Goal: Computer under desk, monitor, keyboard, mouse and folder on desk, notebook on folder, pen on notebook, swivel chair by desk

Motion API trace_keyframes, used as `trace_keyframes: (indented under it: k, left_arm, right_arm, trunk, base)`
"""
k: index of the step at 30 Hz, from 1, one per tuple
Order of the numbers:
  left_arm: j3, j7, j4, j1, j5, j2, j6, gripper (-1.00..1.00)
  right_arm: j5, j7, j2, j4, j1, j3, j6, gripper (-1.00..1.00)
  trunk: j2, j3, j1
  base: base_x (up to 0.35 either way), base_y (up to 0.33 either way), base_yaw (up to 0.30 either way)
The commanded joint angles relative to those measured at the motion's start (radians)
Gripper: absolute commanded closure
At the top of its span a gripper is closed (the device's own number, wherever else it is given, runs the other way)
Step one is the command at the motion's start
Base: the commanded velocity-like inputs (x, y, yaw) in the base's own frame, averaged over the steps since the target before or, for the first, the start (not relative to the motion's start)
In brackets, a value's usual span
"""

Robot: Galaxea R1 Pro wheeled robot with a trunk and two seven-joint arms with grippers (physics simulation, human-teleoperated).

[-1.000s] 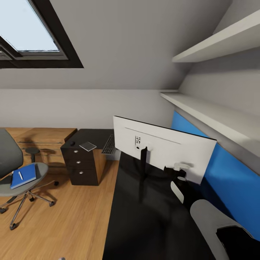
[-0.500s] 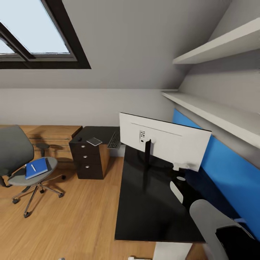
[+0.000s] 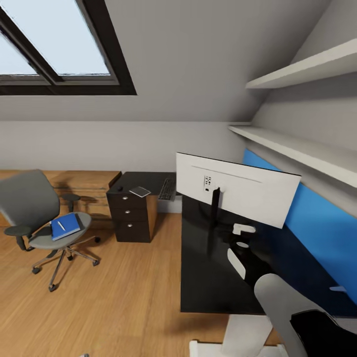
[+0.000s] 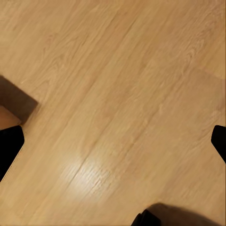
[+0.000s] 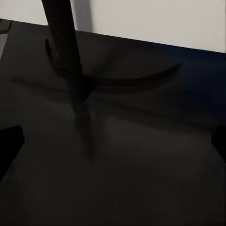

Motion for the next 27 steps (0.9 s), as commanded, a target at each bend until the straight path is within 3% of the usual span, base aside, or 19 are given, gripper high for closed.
trace_keyframes:
  k: [1, 10, 27]
  left_arm:
    - [-0.007, 0.003, 0.000, -0.001, 0.008, 0.000, -0.003, -1.00]
    - [-0.007, 0.003, 0.000, -0.001, 0.008, 0.000, -0.003, -1.00]
    - [-0.007, 0.003, 0.000, -0.001, 0.008, 0.000, -0.003, -1.00]
  right_arm:
    - [-0.007, -0.010, 0.003, -0.001, -0.001, 0.008, 0.005, -1.00]
    - [-0.007, -0.014, 0.038, -0.001, -0.001, 0.008, 0.007, -1.00]
    - [-0.008, -0.014, 0.047, -0.002, -0.001, 0.009, 0.006, -1.00]
  trunk:
    - [-0.001, -0.002, 0.000]
    - [-0.001, -0.001, 0.000]
    - [-0.001, 0.009, 0.000]
  base:
    - [0.034, 0.329, 0.000]
    - [0.091, 0.331, -0.016]
    - [0.118, 0.330, -0.127]
